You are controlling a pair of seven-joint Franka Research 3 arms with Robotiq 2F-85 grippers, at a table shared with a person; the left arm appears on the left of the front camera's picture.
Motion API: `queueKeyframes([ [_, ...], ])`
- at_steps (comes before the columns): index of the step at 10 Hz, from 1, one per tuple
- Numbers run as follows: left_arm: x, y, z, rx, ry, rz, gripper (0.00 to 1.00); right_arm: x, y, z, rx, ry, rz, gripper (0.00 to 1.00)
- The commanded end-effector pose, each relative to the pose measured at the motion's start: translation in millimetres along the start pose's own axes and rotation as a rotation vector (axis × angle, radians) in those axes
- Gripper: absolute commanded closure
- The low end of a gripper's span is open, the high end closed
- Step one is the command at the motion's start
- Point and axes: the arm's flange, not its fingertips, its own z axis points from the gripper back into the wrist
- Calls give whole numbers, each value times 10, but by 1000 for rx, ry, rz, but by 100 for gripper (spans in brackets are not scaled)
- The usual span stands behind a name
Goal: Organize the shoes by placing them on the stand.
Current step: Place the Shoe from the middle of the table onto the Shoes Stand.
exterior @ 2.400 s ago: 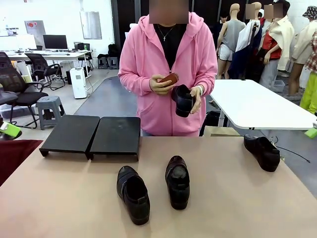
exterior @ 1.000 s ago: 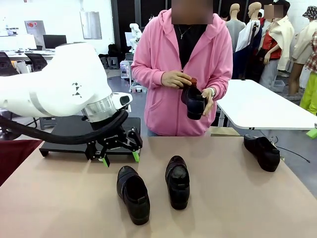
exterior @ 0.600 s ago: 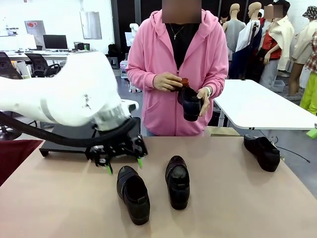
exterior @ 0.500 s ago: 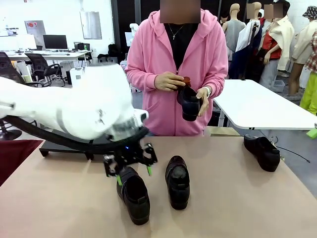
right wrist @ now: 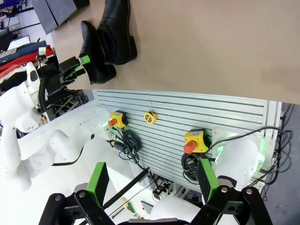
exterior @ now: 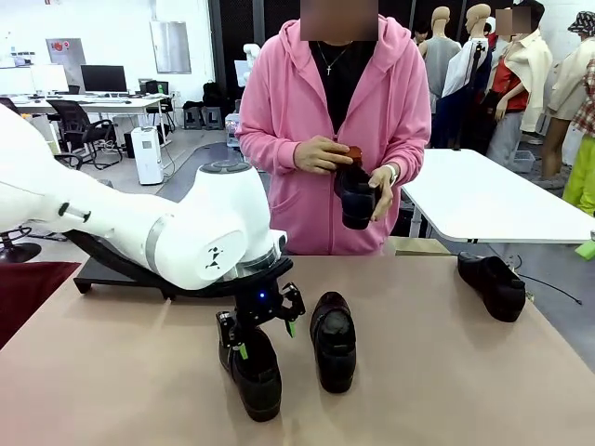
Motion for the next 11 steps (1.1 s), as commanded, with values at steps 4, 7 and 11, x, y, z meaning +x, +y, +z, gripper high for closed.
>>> queueKeyframes([
  [4,147,-195,-348,-24,-86,1,0,-18,0,34,-18,6,-7,0],
  [7,141,-181,-407,24,-50,23,100,-18,0,34,-18,6,-7,0],
  [11,116,-138,-382,33,-82,14,100,-18,0,34,-18,6,-7,0],
])
